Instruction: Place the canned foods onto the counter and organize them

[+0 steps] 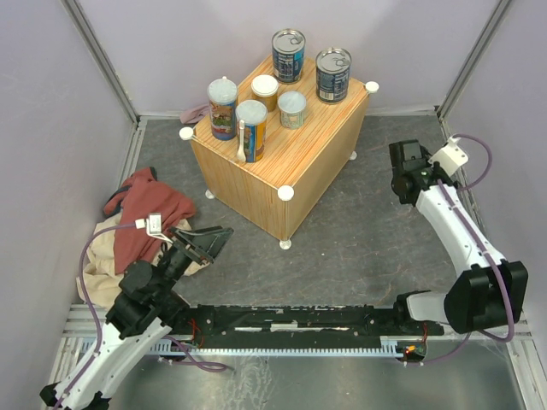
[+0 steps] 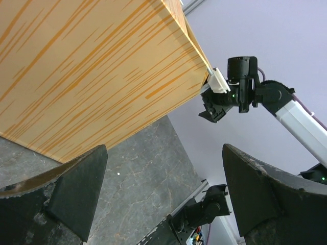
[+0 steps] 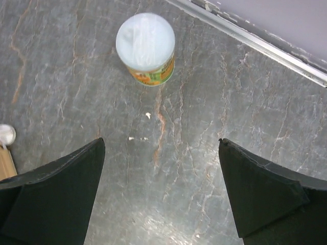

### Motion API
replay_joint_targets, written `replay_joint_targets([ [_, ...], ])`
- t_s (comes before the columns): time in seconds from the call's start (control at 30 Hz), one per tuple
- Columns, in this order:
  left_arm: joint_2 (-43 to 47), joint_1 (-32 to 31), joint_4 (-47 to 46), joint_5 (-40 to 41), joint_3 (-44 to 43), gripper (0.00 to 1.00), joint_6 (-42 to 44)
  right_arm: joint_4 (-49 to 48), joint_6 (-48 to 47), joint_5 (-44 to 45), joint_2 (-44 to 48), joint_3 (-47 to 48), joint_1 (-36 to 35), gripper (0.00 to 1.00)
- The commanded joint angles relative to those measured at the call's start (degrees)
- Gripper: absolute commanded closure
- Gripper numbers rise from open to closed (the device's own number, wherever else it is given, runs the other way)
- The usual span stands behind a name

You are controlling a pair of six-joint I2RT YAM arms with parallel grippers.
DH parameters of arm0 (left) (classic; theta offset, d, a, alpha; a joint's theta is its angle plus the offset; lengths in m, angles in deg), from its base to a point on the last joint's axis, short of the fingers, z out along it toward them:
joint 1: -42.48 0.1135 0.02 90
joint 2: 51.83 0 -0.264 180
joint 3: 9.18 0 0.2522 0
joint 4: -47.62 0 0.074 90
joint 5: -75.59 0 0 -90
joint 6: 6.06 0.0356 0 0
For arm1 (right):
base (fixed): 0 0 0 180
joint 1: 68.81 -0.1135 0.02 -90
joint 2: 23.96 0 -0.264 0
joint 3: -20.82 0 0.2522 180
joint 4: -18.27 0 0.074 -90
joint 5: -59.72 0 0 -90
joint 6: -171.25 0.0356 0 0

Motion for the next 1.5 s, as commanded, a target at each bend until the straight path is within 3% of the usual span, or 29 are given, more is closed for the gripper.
replay_joint_targets([
  [0.0, 0.4, -0.2, -3.2, -1.8, 1.1, 0.02, -2.4, -0.8, 3.3, -5.1, -2.7, 5.0, 6.4, 0.01],
  [0.53, 0.4, -0.2, -8.9, -2.0, 7.5, 0.02, -5.0, -8.4, 0.1, -15.4, -16.6, 10.6, 19.5, 0.01],
  [0.83, 0.3, -0.2, -11.8, 0.3, 10.1, 0.02, -5.0, -9.7, -0.7, -15.8, -25.4, 16.3, 20.3, 0.0],
  [1.47, -1.1, -0.2, -15.2, 1.4, 12.9, 0.02, -4.4, -12.1, -2.6, -16.6, -34.7, 20.8, 22.4, 0.0],
])
